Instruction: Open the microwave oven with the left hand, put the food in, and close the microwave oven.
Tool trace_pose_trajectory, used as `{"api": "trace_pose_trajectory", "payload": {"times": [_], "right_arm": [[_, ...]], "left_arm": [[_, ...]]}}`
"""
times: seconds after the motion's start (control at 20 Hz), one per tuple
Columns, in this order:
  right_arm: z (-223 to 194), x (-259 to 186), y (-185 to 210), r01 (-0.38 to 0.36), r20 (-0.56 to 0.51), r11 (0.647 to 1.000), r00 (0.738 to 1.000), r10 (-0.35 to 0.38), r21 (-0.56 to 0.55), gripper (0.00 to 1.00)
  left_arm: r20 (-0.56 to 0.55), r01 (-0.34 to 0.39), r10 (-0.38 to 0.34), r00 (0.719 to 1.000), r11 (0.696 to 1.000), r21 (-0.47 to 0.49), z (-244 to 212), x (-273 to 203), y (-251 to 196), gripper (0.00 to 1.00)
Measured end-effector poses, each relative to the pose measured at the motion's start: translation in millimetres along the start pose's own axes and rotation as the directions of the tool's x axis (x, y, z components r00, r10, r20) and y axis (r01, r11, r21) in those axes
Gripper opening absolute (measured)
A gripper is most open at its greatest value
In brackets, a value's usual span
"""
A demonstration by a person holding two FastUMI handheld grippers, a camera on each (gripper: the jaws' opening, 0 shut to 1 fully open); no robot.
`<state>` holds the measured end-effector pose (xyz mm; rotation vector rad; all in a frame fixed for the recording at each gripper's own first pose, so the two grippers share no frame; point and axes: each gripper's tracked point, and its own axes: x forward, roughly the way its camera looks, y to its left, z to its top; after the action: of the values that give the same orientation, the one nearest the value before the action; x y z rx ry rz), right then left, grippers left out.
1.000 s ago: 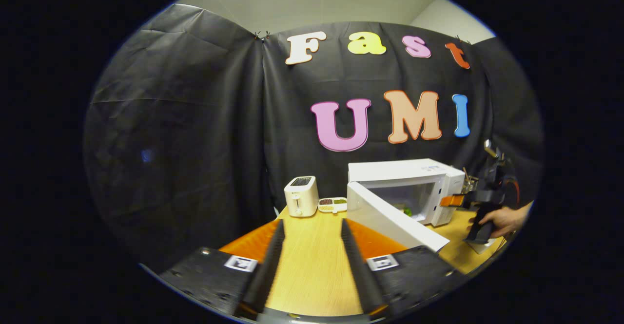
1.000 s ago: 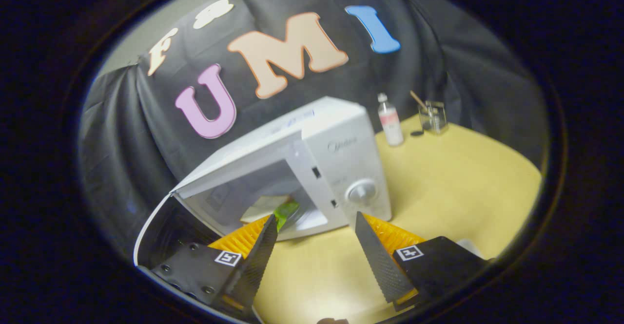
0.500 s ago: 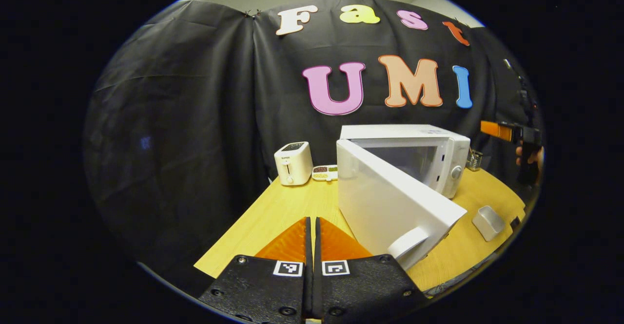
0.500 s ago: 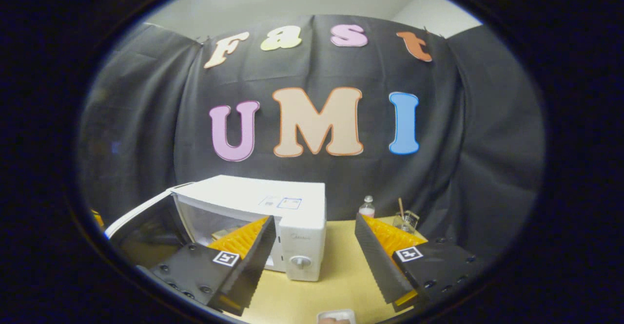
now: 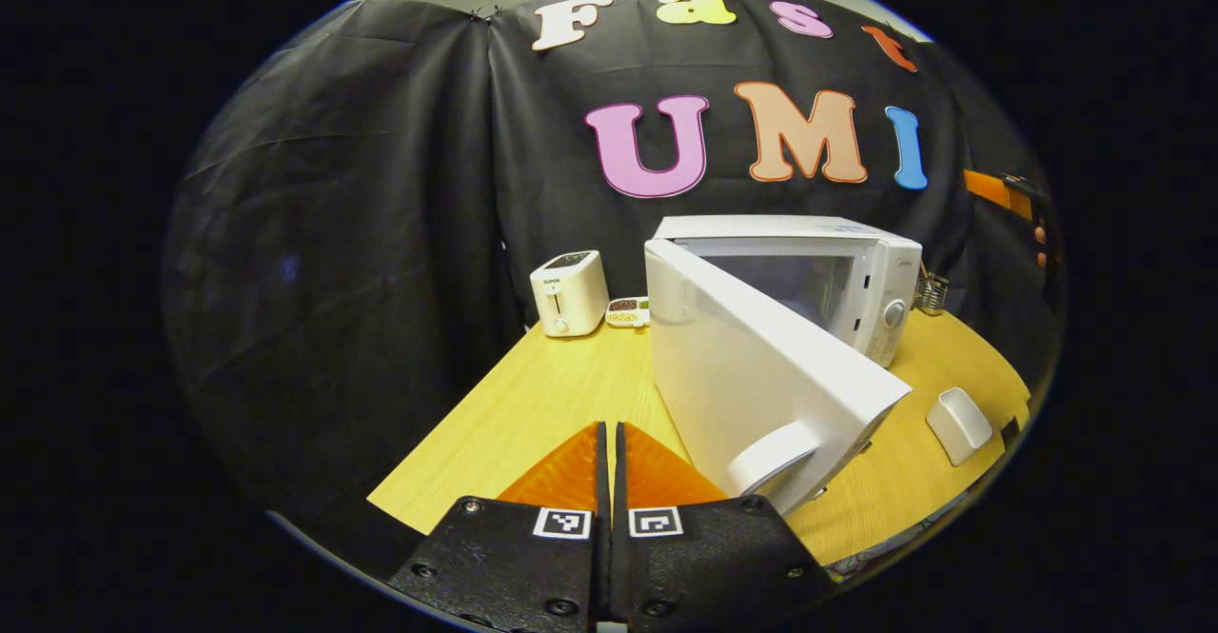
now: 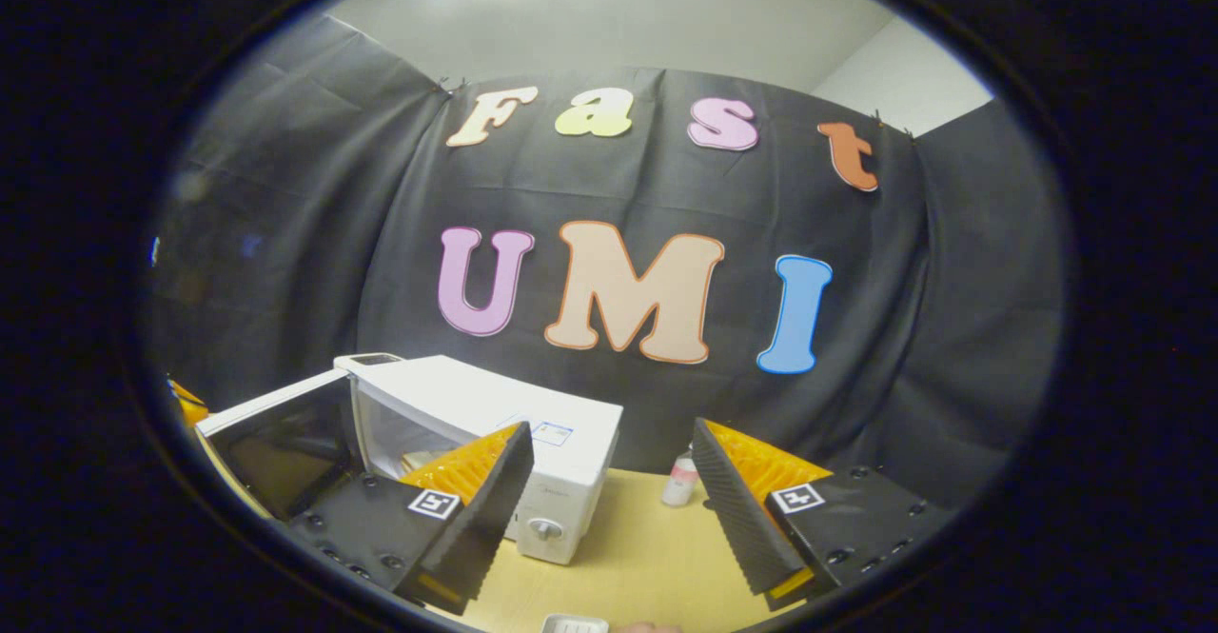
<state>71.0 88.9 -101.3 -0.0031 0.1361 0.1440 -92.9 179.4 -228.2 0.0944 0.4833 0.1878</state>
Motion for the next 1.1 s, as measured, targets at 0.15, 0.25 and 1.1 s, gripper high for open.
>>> {"api": "trace_pose_trajectory", "payload": {"times": [0.15,0.25,1.1], "right_arm": [[9,-4,-9,0.008,0.007,0.999,1.000,-0.009,0.039,0.97],[12,-7,-15,0.009,0.007,0.999,1.000,-0.009,0.044,0.96],[19,-19,-34,-0.062,-0.004,0.993,0.998,0.062,0.102,0.96]], "left_arm": [[0.002,0.015,-0.015,1.000,1.000,0.023,2,1,-12,0.00],[-0.002,0.021,-0.021,1.000,0.999,0.040,3,3,-19,0.01],[0.019,0.111,-0.114,0.993,0.988,0.109,31,21,-107,0.01]]}}
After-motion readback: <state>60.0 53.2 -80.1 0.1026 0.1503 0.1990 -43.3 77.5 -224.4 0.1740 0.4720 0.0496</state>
